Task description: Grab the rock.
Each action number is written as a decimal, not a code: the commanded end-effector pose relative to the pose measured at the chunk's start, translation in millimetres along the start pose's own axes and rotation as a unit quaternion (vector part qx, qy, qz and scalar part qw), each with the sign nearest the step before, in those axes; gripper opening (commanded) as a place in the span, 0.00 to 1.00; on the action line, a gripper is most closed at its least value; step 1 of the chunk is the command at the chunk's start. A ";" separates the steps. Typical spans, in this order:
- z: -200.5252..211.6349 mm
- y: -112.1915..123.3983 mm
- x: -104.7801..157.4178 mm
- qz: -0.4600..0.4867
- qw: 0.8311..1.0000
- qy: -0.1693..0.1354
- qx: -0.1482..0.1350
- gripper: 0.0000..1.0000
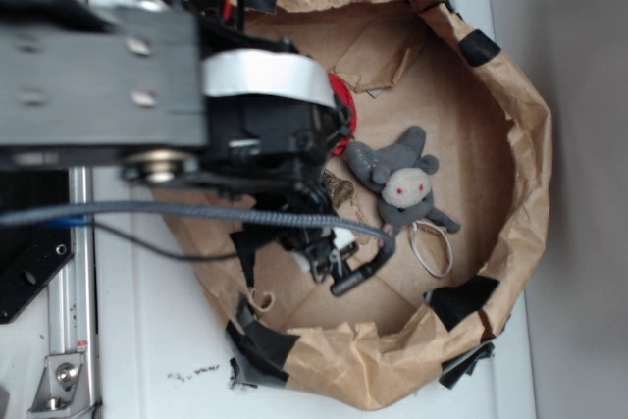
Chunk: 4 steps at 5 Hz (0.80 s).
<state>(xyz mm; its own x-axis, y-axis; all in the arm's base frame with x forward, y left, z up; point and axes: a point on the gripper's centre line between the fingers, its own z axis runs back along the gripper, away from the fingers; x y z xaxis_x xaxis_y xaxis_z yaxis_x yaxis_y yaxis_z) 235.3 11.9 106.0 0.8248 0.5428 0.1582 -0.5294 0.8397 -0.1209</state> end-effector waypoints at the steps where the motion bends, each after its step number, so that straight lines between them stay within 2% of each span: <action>1: -53.0 -0.5 16.3 -0.018 1.000 0.012 0.012 1.00; 2: -81.6 -8.9 15.6 -0.039 0.999 0.027 0.023 1.00; 3: -88.6 -17.2 11.3 -0.073 0.996 0.021 0.035 0.00; 4: -67.5 -20.0 11.1 -0.095 0.995 0.029 0.027 0.00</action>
<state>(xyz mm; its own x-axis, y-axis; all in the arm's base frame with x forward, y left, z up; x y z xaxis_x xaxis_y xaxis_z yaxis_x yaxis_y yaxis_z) 256.1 1.2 28.5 0.9189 0.3918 0.0459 -0.3916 0.9200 -0.0136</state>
